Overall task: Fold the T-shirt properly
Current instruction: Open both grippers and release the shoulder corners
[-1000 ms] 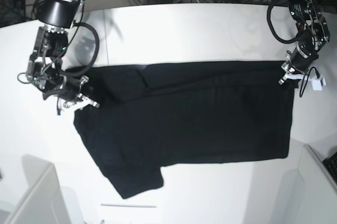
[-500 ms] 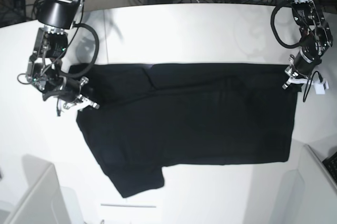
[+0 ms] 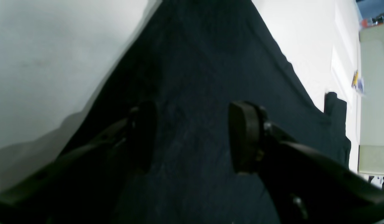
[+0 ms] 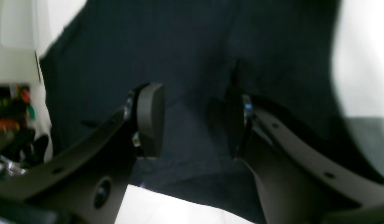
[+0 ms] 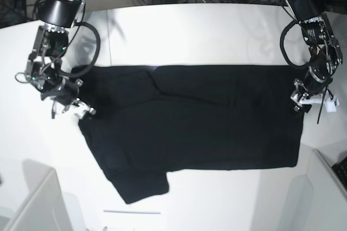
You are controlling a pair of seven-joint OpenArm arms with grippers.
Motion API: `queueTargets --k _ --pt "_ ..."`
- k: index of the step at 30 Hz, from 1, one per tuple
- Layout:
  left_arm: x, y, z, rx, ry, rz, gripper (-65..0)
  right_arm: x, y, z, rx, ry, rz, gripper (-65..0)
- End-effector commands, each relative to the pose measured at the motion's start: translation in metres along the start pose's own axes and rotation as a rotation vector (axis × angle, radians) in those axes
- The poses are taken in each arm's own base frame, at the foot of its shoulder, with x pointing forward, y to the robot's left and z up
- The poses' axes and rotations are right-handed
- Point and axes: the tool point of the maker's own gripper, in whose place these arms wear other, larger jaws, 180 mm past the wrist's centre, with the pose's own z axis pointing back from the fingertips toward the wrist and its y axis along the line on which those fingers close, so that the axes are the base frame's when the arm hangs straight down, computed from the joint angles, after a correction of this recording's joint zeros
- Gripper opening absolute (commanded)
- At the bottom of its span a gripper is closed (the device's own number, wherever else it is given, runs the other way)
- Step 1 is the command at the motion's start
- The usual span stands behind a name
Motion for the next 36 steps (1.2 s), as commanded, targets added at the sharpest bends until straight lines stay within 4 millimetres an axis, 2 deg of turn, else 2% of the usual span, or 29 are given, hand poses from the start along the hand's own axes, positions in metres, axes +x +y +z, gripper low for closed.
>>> queueTargets --k 1,5,9,12,15,17,19,22,25,30,36 --pt "0.024 -0.013 0.003 -0.038 -0.057 -0.016 -28.8 0.023 0.002 0.011 0.008 -0.082 0.011 -36.8" --pt "0.041 -0.029 0.014 -0.067 -0.104 -0.072 -28.8 0.034 -0.007 0.038 -0.021 -0.197 0.019 -36.8" --pt "0.065 -0.012 0.054 -0.031 -0.218 -0.075 -28.8 0.037 -0.009 0.065 -0.045 -0.268 0.052 -36.8" --pt "0.068 0.002 0.084 0.002 -0.277 -0.076 -28.8 0.030 -0.012 0.086 -0.067 -0.317 0.033 -36.8" --pt "0.061 0.013 0.108 0.038 -0.301 -0.087 -28.8 0.018 -0.029 0.106 -0.126 -0.367 -0.076 -36.8" --pt "0.050 0.027 0.120 0.075 -0.295 -0.077 -28.8 0.003 -0.042 0.118 -0.176 -0.386 -0.170 -35.7" --pt "0.040 0.043 0.133 0.116 -0.297 -0.054 -29.1 -0.014 -0.045 0.121 -0.190 -0.370 -0.202 -35.3" --pt "0.025 0.069 0.149 0.177 -0.314 0.019 -29.0 -0.037 -0.052 0.121 -0.212 -0.326 -0.226 -31.1" --pt "0.012 0.075 0.149 0.169 -0.297 0.018 -29.0 -0.052 -0.054 0.121 -0.220 -0.302 -0.241 -29.7" --pt "-0.008 0.097 0.137 0.179 -0.244 0.069 -29.0 -0.060 -0.060 0.114 -0.219 -0.278 -0.256 -29.7" --pt "-0.016 0.107 0.121 0.177 -0.229 0.139 -29.0 -0.078 -0.075 0.099 -0.228 -0.221 -0.319 -29.7"
